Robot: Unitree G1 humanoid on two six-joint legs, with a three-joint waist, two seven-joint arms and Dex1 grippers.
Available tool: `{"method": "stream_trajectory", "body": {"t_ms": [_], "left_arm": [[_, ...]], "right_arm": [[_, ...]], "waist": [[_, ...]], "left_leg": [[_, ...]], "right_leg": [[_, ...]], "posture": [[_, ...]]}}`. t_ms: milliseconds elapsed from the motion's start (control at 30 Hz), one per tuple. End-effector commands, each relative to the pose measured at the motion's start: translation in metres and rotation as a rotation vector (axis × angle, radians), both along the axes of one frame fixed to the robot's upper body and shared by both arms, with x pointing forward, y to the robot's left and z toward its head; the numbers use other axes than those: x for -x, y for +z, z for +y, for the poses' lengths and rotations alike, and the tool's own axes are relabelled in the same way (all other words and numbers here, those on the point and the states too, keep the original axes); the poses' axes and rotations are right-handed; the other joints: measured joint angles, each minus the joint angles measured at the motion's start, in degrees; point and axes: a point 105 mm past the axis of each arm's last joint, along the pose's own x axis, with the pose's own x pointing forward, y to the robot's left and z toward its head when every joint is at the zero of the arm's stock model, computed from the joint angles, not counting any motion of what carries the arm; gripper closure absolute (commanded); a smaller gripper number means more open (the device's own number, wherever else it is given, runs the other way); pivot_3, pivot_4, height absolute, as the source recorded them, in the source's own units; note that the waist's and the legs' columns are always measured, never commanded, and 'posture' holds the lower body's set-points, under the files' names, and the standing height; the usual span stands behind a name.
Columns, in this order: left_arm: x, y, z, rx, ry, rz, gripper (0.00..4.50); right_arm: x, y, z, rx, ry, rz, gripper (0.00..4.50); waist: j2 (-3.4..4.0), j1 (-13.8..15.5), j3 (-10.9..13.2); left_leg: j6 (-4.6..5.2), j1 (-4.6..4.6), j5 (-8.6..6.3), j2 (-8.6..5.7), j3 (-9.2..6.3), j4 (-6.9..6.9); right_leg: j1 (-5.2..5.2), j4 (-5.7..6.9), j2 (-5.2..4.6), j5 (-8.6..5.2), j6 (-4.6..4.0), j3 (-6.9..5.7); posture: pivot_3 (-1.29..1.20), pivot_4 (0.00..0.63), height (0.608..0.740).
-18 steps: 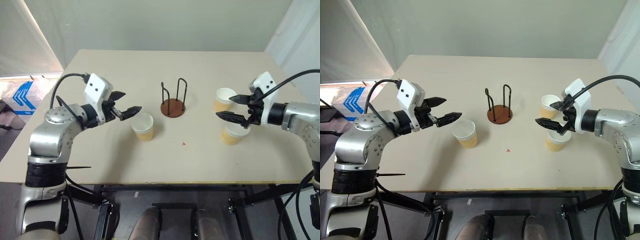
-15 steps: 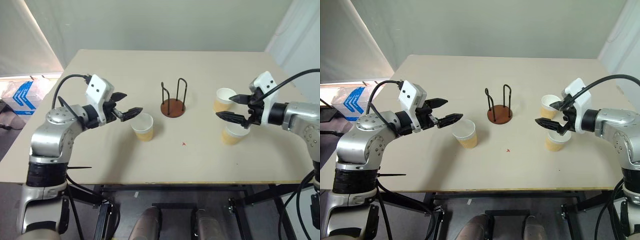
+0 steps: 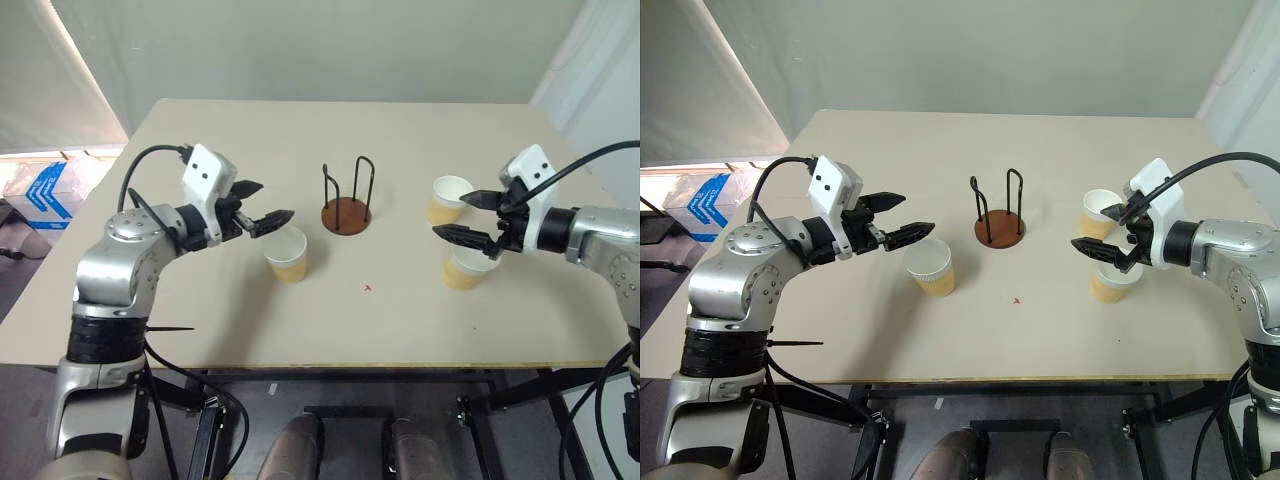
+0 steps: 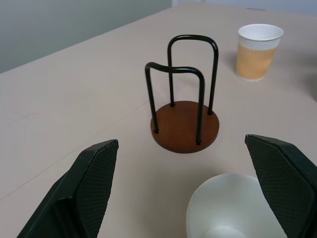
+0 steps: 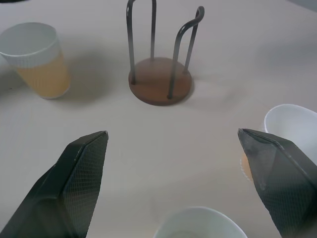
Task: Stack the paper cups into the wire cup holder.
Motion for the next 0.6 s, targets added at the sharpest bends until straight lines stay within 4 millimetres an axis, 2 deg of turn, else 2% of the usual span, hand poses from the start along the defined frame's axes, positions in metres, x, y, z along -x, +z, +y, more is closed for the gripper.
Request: {"method": "stream_trajectory", "body": {"t_ms": [33,267,600], "left_arm": [[-0.004,0.009,-0.01,-0.013,-0.035,-0.037,0.0],[-0.022,0.009,-0.026,-0.035,-0.061,-0.044,0.0],[-0.044,-0.002,-0.044,-0.068,-0.071,-0.024,0.0]], "right_arm": [[0.018,0.025,0.01,-0.067,0.088,-0.061,0.06],[0.03,0.042,0.02,-0.09,0.131,-0.092,0.06],[0.032,0.039,0.017,-0.085,0.084,-0.089,0.06]], "waist": [[0.0,-0.03,0.0],[-0.03,0.04,0.01],[-0.04,0.1,0.02]], "left_leg": [[0.0,0.0,0.0,0.0,0.0,0.0],[-0.03,-0.02,0.08,-0.03,0.01,0.02],[-0.05,-0.04,0.1,-0.02,0.02,0.03]], "right_leg": [[0.0,0.0,0.0,0.0,0.0,0.0],[0.02,-0.02,0.0,-0.01,0.02,0.03],[0.02,-0.02,0.0,-0.06,0.16,0.02]], "posture": [[0.0,0.15,0.74],[0.0,0.15,0.74],[0.0,0.15,0.74]]}}
